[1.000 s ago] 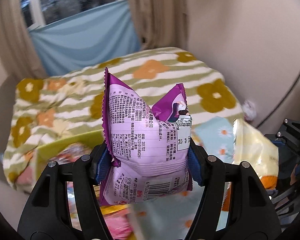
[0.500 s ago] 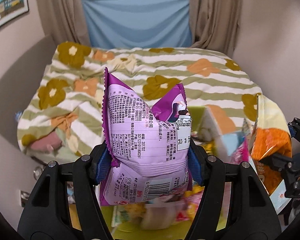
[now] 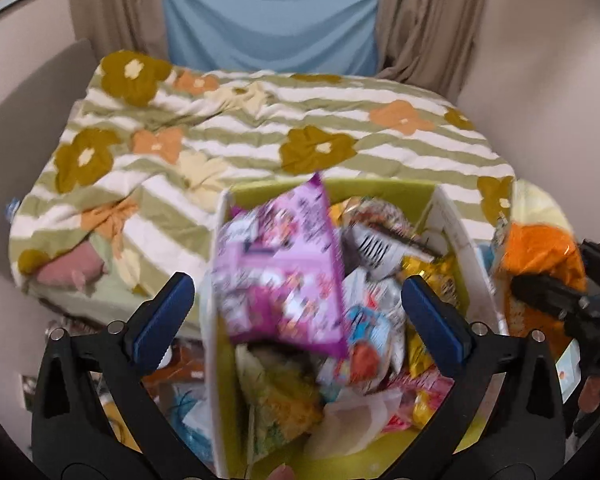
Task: Organize snacks
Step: 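Carry both bags over the box and open both tools to drop them in, then withdraw both tools from the box toward the last bags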
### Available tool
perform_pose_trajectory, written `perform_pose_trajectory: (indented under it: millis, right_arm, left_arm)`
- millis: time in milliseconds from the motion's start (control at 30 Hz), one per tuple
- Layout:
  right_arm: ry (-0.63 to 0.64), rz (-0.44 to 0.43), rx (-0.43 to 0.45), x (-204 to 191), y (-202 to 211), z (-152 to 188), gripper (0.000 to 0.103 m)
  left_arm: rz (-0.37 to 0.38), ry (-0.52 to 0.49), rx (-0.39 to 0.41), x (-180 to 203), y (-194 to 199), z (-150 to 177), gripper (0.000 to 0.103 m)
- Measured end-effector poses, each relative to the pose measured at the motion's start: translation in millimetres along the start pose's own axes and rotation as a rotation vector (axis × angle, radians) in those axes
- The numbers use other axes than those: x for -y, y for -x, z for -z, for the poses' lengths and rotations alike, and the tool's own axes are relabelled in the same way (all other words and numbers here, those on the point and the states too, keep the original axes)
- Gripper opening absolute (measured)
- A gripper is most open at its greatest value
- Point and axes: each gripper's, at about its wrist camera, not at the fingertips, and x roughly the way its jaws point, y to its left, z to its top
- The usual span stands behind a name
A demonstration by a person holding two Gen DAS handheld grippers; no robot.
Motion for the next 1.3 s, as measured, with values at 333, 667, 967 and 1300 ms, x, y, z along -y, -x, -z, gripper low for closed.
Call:
perform_pose_trajectory:
  millis: [333, 667, 967, 1300]
  right_arm:
    - [-0.019, -0.026, -0.007, -11.9, -7.3, -11.7, 0.060]
    - [-0.048, -0.024, -0.025, -10.3, -38.6, 1.0, 0.103]
    - [-0.032, -0.022, -0.037, -11.2, -19.5, 8.7, 0.103]
    - [-0.068, 0.053, 0.049, 8.4, 52.7, 6.0, 0.103]
  left_arm:
    - [-0.031, 0.104, 0.040, -17.8, 37.7, 35.6, 0.103]
    - [-0.112, 0.098, 0.005, -24.0, 32.6, 66.4, 0.103]
    - [-0.126, 0.075, 0.029, -15.2, 42.7, 68.0, 0.103]
    - [-0.069, 0.012, 0.085, 29.9, 63.9, 46.8, 0.103]
